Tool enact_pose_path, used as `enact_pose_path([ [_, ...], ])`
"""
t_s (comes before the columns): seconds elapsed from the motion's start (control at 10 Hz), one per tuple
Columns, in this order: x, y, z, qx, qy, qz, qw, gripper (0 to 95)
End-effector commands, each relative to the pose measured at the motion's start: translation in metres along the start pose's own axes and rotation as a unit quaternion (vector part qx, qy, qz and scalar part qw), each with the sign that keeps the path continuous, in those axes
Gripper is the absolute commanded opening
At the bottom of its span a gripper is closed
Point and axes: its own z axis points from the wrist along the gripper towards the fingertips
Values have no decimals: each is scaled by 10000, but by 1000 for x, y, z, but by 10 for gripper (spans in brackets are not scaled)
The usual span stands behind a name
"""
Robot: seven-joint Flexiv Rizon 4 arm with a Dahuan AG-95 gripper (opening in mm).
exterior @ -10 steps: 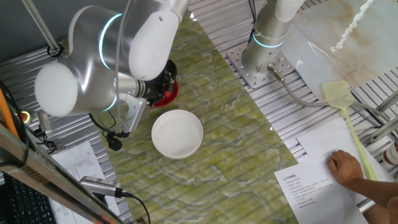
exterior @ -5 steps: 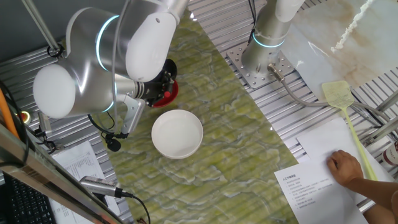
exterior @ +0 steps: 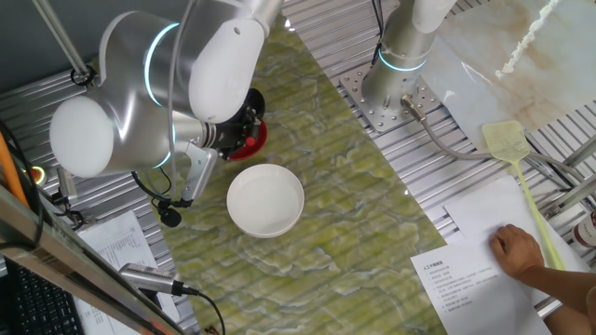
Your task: Scoop water with a large spoon from one bowl to another
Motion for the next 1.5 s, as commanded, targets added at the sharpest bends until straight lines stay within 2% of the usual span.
enact_pose_path([
  [0.1,0,-1,-2,-16,-3,3,10000,0],
  [1.5,0,-3,-4,47,3,80,10000,0],
])
